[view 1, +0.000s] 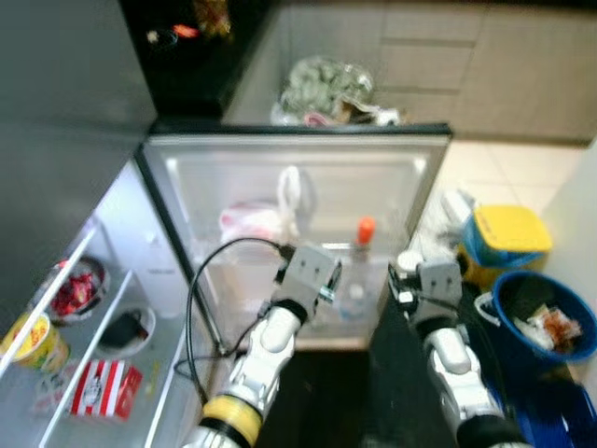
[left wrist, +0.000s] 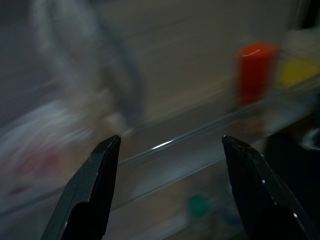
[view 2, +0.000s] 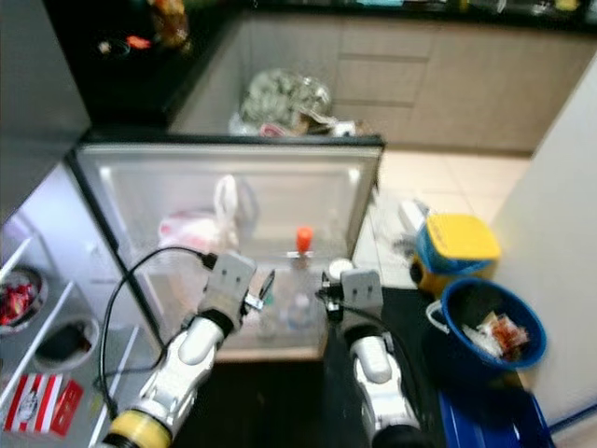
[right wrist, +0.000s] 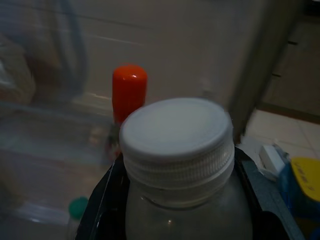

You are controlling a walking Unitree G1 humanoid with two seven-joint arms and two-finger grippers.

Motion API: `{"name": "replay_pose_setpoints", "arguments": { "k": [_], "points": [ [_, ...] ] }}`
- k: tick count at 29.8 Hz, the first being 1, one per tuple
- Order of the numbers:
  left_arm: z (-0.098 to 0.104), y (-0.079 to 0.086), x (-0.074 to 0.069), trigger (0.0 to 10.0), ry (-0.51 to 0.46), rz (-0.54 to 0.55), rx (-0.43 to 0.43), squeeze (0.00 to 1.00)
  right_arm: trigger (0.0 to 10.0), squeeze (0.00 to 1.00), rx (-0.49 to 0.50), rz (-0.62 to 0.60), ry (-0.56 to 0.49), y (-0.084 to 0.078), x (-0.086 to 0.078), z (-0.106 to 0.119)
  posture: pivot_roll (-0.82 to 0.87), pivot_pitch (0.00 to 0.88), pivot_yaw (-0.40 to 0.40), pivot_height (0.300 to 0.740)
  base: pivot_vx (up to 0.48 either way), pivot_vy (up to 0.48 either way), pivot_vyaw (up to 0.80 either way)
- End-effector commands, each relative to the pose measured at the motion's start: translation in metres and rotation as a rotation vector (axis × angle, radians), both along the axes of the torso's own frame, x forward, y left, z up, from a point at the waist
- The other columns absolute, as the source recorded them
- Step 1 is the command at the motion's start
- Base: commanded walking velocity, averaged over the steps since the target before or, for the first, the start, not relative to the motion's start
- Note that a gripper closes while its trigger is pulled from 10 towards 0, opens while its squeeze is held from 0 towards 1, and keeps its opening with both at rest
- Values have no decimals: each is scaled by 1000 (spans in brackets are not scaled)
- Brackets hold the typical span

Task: Restocking fridge

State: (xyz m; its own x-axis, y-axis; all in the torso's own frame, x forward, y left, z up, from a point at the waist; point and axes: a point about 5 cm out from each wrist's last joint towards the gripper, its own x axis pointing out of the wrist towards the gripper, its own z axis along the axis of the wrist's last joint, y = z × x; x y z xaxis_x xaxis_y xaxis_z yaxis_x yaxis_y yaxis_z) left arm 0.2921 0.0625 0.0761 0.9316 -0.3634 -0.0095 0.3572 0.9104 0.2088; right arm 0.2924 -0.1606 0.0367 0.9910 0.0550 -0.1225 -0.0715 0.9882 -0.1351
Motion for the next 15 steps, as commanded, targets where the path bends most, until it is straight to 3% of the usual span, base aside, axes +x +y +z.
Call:
{"name": "replay_pose_setpoints", "arguments": {
  "k": [1,10,15],
  "points": [
    [-6,3,-2,10000,16,3,21,0,10000,0,6,-1,-31,0,2,5,-84,0,-20,740,0,0,0],
    [-6,15,2,10000,14,50,26,0,10000,0,8,4,-46,0,2,9,-70,0,-43,740,0,0,0],
    [-6,17,1,10000,12,77,17,0,10000,0,24,21,-105,3,6,24,-70,4,-67,740,0,0,0]
  ]
}}
